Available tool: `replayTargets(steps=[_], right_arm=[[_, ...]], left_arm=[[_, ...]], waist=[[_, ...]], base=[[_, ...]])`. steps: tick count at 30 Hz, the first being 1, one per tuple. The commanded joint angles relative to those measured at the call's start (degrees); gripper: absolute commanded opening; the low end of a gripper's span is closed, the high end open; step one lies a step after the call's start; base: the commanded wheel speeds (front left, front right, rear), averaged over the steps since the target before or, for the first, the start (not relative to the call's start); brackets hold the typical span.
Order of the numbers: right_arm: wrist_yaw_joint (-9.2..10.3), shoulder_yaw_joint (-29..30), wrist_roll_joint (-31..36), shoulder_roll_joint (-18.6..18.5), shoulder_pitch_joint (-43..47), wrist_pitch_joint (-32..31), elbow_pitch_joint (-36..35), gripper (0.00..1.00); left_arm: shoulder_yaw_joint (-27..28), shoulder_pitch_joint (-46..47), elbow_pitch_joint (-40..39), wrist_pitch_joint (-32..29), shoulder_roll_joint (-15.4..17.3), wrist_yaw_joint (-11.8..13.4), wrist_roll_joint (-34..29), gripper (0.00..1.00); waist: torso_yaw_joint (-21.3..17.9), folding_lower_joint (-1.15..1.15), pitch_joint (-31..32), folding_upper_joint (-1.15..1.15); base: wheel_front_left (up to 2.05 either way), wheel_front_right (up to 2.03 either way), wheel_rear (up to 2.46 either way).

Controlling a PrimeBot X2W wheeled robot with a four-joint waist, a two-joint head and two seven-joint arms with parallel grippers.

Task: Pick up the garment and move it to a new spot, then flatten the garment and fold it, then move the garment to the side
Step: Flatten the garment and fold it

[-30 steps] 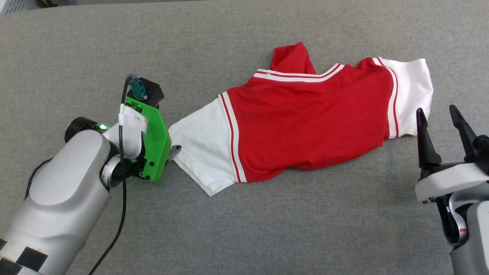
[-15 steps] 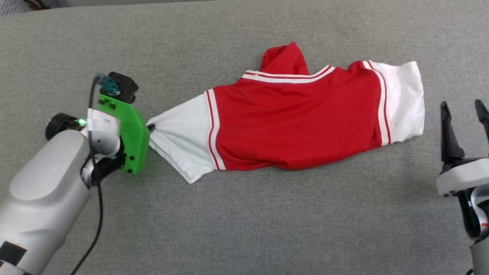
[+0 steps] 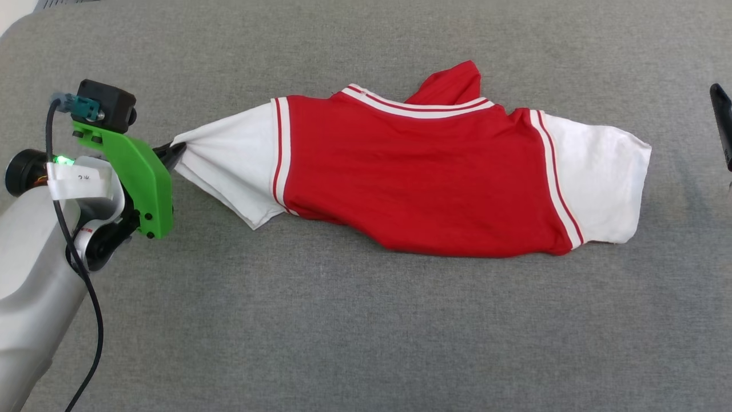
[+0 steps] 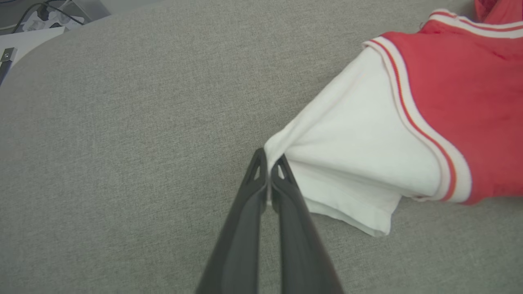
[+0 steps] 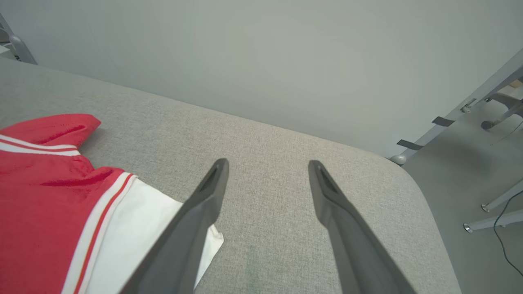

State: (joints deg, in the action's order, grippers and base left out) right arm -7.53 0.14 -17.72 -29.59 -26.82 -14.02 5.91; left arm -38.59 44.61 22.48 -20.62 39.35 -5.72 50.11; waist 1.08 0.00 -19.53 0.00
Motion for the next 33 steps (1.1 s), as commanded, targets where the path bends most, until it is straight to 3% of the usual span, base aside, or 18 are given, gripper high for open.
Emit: replayTargets(steps=[1,7,12,18,24,30,31,32,33], right_arm=[[0.04,-2.21,-2.74,-2.34,-1.58,-4.63,0.85,1.00],[0.04,-11.43,-16.65,-10.44,-5.68,-23.30,2.91,1.00],[0.04,-14.57,-22.98,-12.54,-8.95,-31.19,5.22,1.00],[0.04,-17.47,-24.81,-10.58,-13.36,-32.60,9.62,1.00],[0.04,-23.90,-23.23,-9.03,-13.71,-32.34,15.10,1.00],[0.04,-28.70,-23.26,-6.85,-12.22,-27.79,21.17,1.00],[0.04,-29.24,-23.11,-6.77,-12.31,-26.44,21.50,0.96],[0.04,-29.74,-23.08,-6.65,-12.53,-24.68,21.95,0.00],[0.04,-30.06,-23.23,-6.61,-12.71,-23.42,22.35,0.00]], left_arm=[[0.17,-0.76,-0.76,0.67,0.48,0.68,-0.21,0.00],[-0.06,0.06,-3.65,1.59,-0.14,1.85,-1.38,0.00],[-0.27,1.42,-5.06,2.03,-1.05,2.51,-2.20,0.00],[-0.50,2.70,-5.80,2.28,-1.86,2.69,-2.63,0.00],[-0.58,3.12,-5.68,2.49,-2.01,2.73,-2.67,0.00],[-1.00,2.27,-5.09,3.00,-2.16,2.74,-2.59,0.00],[-1.09,2.09,-4.97,3.07,-2.16,2.73,-2.59,0.00],[-1.15,1.89,-4.81,3.31,-2.14,2.77,-2.66,0.00],[-1.27,1.70,-4.65,3.39,-2.13,2.76,-2.70,0.00]], waist=[[0.76,0.00,-0.95,0.00],[2.07,0.00,-3.36,0.00],[3.15,0.00,-5.58,0.00],[3.83,0.00,-7.67,0.00],[3.84,0.00,-8.41,0.00],[3.28,0.00,-7.48,0.00],[3.16,0.00,-7.18,0.00],[2.95,0.00,-6.76,0.00],[2.82,0.00,-6.37,0.00]], base=[[0.00,0.00,0.00],[0.00,0.00,0.00],[0.00,0.00,0.00],[0.00,0.00,0.00],[0.00,0.00,0.00],[0.00,0.00,0.00],[0.00,0.00,0.00],[0.00,0.00,0.00],[0.00,0.00,0.00]])
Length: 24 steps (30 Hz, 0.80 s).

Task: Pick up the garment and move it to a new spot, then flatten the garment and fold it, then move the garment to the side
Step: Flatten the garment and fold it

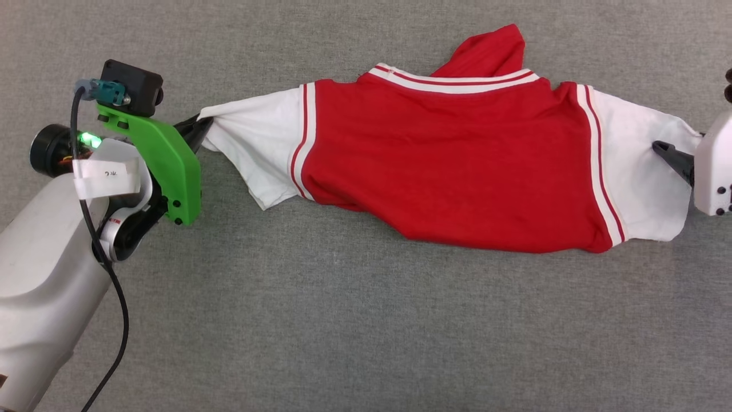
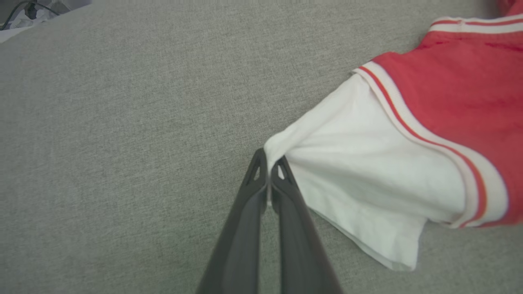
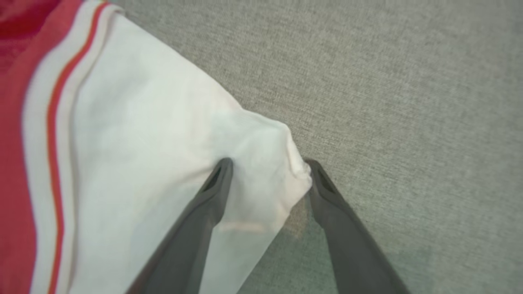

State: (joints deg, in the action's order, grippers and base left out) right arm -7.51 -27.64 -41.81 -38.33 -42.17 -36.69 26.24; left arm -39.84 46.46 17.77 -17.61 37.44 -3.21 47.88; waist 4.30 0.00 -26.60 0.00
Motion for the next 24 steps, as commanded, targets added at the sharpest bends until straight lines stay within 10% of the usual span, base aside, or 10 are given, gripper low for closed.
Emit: replayTargets(steps=[1,15,24], right_arm=[[0.02,-2.59,0.67,2.14,2.33,0.82,2.48,0.00],[0.02,4.70,1.85,-1.35,1.69,30.02,-1.58,0.00],[0.02,15.44,6.60,-0.63,3.05,33.69,-11.82,0.00]], left_arm=[[-0.17,-0.33,0.25,0.52,-0.19,0.20,-0.58,0.00],[1.50,-1.03,-7.32,8.14,3.14,1.45,-4.13,0.00],[4.89,3.48,-19.14,10.63,5.40,4.52,-7.05,0.00]], waist=[[-0.61,0.00,1.36,0.00],[-1.78,0.00,11.90,0.00],[-2.19,0.00,16.37,0.00]], base=[[0.00,0.00,0.00],[0.00,0.00,0.00],[0.00,0.00,0.00]])
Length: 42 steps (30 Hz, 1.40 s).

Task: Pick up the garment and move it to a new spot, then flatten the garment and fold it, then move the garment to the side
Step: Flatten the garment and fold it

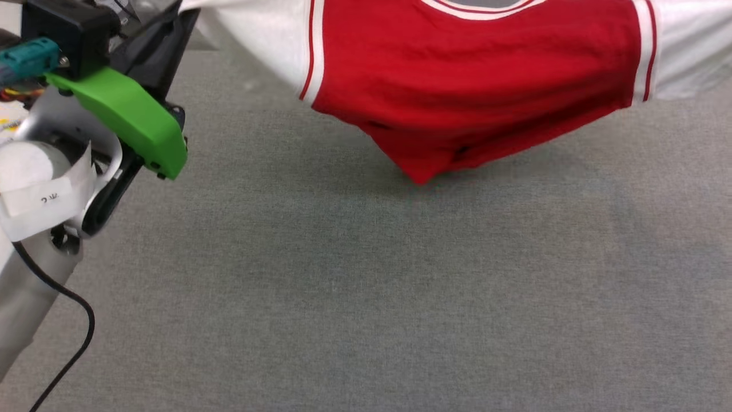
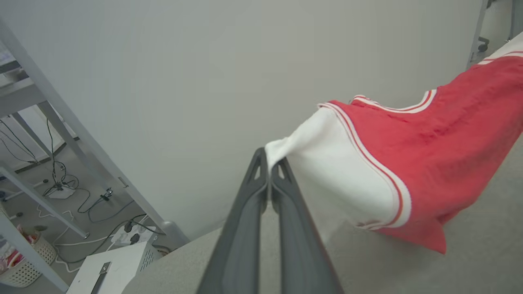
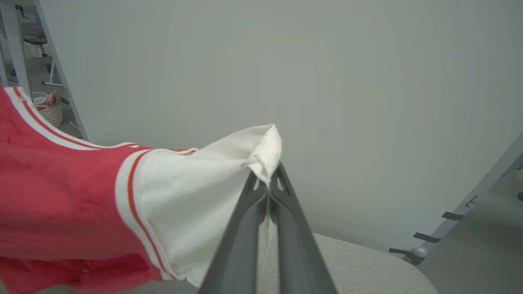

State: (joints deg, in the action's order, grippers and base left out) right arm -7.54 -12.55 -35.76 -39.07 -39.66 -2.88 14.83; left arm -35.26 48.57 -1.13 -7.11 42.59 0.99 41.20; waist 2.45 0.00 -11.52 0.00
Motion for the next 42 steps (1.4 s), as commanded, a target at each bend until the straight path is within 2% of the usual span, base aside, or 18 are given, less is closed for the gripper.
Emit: replayTargets(steps=[1,6,10,18,27,37,42], right_arm=[[0.05,1.36,1.14,0.22,0.46,-0.56,-1.75,0.00],[0.05,6.35,3.45,1.44,-1.11,-4.47,-8.92,0.00],[0.05,9.00,5.13,1.92,-4.12,-8.04,-12.67,0.00],[0.05,8.88,8.45,2.62,-14.32,-14.16,-13.19,0.00],[0.05,3.72,13.16,3.98,-34.60,-15.76,-3.10,0.00],[0.05,-0.61,18.31,7.56,-55.91,-10.45,11.75,0.00],[0.05,-2.34,19.33,9.28,-61.10,-7.16,18.29,0.00]], left_arm=[[0.51,2.16,-1.12,-0.01,0.22,0.38,-0.53,0.00],[1.46,7.89,-3.32,-0.49,-0.70,0.62,-2.01,0.00],[1.57,13.30,-2.31,-1.36,-2.19,-0.38,-2.67,0.00],[2.25,25.11,3.78,-2.10,-6.19,-2.68,-3.06,0.00],[2.88,41.50,15.66,-0.49,-9.34,-5.34,-6.25,0.00],[3.50,56.01,29.78,4.31,-11.97,-7.19,-7.86,0.00],[2.85,59.05,35.76,7.31,-12.89,-7.84,-7.72,0.00]], waist=[[-0.39,0.00,1.43,0.00],[-0.66,0.00,1.52,0.00],[-0.88,0.00,0.19,0.00],[-1.30,0.00,-6.03,0.00],[-1.75,0.00,-16.32,0.00],[-1.83,0.00,-22.27,0.00],[-1.83,0.00,-23.36,0.00]], base=[[0.00,0.00,0.00],[0.00,0.00,0.00],[0.00,0.00,0.00],[0.00,0.00,0.00],[0.00,0.00,0.00],[0.00,0.00,0.00],[0.00,0.00,0.00]])
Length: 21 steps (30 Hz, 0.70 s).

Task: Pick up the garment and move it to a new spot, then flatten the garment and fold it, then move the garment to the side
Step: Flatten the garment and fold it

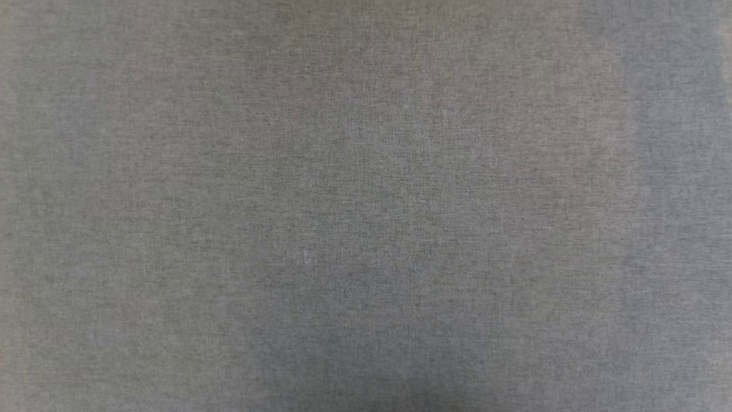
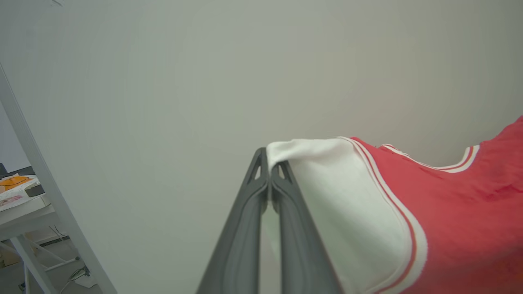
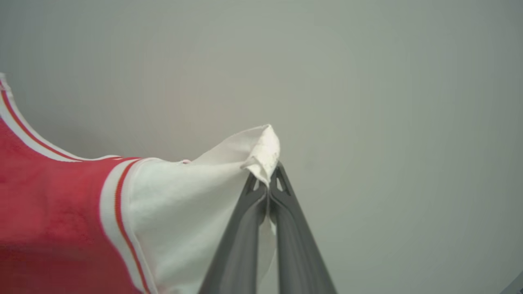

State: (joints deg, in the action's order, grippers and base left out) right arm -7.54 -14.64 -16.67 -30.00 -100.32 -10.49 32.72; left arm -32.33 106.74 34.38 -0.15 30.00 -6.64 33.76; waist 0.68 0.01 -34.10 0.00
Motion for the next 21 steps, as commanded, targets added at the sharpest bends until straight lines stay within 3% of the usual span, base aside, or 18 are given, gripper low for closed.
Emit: replayTargets(steps=[1,9,21], right_arm=[[0.05,-0.92,0.22,0.50,-0.83,1.08,1.61,0.00],[0.05,-4.94,-3.54,2.34,4.59,8.33,9.21,0.00],[0.05,-13.80,-11.83,5.59,28.20,18.40,13.65,0.00]], left_arm=[[-0.38,0.94,1.30,1.04,-0.46,-0.32,-0.13,0.00],[-3.52,-6.47,6.08,7.21,-0.89,-0.78,2.59,0.00],[-7.25,-36.46,2.70,13.26,1.63,0.12,8.06,0.00]], waist=[[-0.04,-0.01,-0.90,0.00],[0.27,-0.01,0.84,0.00],[0.19,-0.01,10.23,0.00]], base=[[0.00,0.00,0.00],[0.00,0.00,0.00],[0.00,0.00,0.00]])
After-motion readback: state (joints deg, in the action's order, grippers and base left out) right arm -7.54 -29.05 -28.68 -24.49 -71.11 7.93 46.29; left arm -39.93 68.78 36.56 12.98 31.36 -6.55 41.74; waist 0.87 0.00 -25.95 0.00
